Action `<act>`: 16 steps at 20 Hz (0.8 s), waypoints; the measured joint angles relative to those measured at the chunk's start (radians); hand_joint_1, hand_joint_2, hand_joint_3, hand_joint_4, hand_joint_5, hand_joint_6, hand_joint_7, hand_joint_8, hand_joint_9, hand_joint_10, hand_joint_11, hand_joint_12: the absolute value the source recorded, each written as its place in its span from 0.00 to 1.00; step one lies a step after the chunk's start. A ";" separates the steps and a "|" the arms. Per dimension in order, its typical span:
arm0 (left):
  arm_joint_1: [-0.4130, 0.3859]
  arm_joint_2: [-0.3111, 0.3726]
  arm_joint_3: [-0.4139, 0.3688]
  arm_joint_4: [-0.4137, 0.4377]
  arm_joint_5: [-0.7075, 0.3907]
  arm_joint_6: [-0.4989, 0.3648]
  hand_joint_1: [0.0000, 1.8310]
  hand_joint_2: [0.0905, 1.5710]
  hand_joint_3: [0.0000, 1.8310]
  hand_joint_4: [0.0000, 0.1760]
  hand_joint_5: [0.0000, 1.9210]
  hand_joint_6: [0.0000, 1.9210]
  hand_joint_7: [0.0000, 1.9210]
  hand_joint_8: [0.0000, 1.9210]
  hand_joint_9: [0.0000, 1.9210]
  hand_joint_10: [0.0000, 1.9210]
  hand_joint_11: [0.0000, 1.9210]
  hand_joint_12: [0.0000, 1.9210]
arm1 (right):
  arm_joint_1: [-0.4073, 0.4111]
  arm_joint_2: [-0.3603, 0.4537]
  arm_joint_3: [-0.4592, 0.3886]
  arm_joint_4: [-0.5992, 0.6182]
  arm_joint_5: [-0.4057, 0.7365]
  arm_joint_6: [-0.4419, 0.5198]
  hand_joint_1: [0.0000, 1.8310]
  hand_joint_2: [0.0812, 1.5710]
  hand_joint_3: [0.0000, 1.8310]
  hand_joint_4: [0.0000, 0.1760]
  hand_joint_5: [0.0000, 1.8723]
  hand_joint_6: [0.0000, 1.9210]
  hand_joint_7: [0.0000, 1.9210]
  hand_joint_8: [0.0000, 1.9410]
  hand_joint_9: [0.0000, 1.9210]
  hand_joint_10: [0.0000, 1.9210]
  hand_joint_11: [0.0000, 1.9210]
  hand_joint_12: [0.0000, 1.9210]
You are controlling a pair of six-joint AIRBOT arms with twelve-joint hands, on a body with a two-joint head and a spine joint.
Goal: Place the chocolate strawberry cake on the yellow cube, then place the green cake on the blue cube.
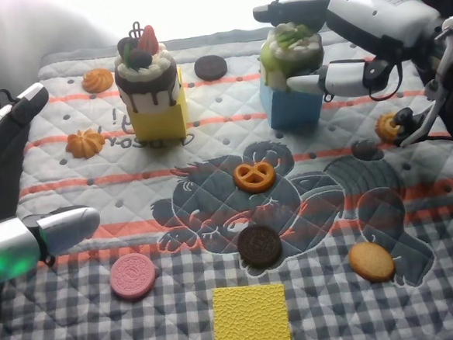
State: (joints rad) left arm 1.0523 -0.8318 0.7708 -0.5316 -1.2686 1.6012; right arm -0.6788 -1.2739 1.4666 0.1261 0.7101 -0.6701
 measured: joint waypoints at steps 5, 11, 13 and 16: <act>0.002 0.000 -0.001 0.002 -0.003 -0.002 0.40 0.57 0.00 0.35 0.03 0.00 0.05 0.00 0.00 0.00 0.00 0.00 | -0.012 0.009 -0.011 0.002 0.008 -0.001 0.66 0.67 0.00 0.42 0.21 0.00 0.30 0.00 0.33 0.07 0.12 0.60; 0.013 0.000 -0.001 0.000 -0.004 -0.011 0.39 0.58 0.00 0.38 0.03 0.00 0.05 0.00 0.02 0.01 0.00 0.00 | -0.024 0.024 -0.026 0.000 0.016 -0.008 0.57 0.66 0.00 0.59 0.15 0.00 0.23 0.00 0.27 0.00 0.04 0.53; 0.012 0.000 -0.001 0.000 -0.010 -0.012 0.39 0.58 0.00 0.42 0.03 0.00 0.05 0.00 0.01 0.00 0.00 0.00 | -0.025 0.031 -0.033 0.004 0.012 -0.011 0.56 0.65 0.00 0.67 0.12 0.00 0.17 0.00 0.19 0.00 0.00 0.41; 0.013 0.000 -0.001 0.004 -0.011 -0.013 0.40 0.57 0.00 0.47 0.04 0.00 0.04 0.00 0.01 0.00 0.00 0.00 | -0.025 0.038 -0.040 0.005 0.009 -0.034 0.55 0.63 0.00 0.92 0.10 0.00 0.13 0.00 0.13 0.00 0.00 0.31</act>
State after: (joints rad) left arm 1.0649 -0.8318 0.7696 -0.5274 -1.2797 1.5879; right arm -0.7040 -1.2358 1.4265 0.1307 0.7193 -0.7044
